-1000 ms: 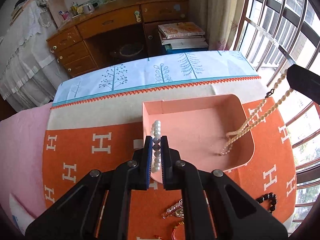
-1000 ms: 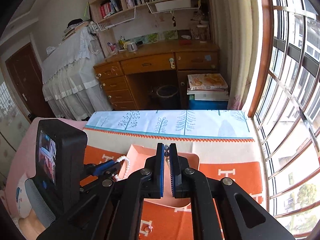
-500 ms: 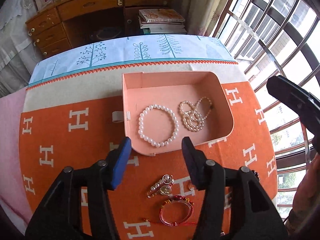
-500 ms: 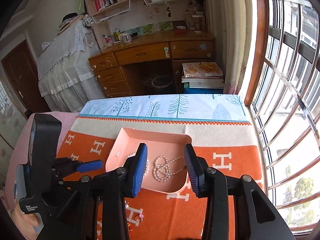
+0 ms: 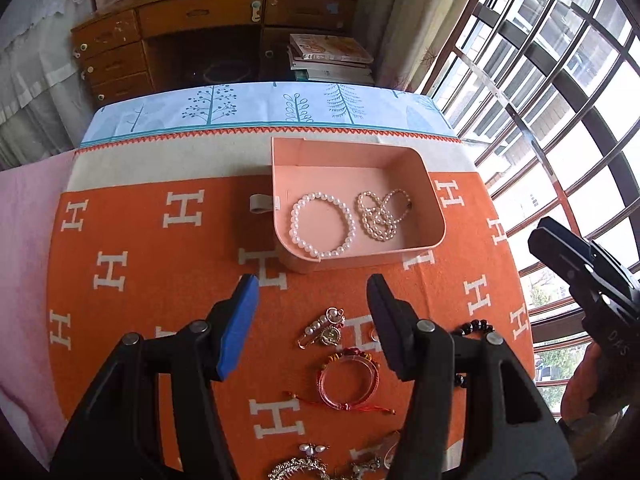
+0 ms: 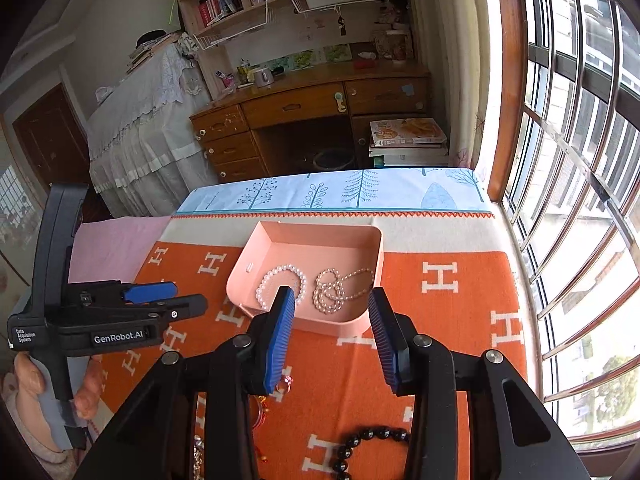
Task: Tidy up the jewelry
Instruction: 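Grasp the black bead bracelet with the right tool while the left tool grasps the gold hair comb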
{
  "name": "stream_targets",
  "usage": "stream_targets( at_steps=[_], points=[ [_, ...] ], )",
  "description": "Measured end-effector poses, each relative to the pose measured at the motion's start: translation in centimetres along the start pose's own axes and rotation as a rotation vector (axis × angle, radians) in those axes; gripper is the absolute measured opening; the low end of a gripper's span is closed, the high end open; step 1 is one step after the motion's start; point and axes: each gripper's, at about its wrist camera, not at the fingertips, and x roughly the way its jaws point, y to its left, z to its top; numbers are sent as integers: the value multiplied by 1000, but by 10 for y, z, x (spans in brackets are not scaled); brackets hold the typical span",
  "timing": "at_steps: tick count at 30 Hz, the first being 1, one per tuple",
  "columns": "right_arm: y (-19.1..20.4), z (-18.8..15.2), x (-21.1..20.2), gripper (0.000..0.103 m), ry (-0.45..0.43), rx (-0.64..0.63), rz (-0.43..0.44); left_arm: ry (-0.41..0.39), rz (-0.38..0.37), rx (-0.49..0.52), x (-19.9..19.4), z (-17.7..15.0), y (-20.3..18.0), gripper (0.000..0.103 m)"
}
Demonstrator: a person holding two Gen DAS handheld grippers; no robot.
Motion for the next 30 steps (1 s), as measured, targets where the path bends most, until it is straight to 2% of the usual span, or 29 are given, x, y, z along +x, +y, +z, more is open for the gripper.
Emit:
stream_targets(
  at_steps=[5,7,14,17,26,30],
  points=[
    [0,-27,-20,39,-5,-6,12,-59,-45,-72,-21,-21,11,53],
    [-1,-38,-27,39,-7,-7,17,-75,-38,-85,-28,-30,15,53],
    [-5,-79,-49,40,-1,-3,26,-120,-23,-66,-49,-67,17,53],
    [-6,-99,-56,46,3,3,26,-118,-8,-28,-52,-84,12,53],
    [-9,-153,-54,47,30,19,-2,-108,74,-43,-32,-130,5,53],
    [-15,-168,-45,47,49,46,-11,-56,106,-44,-7,-150,6,53]
  ],
)
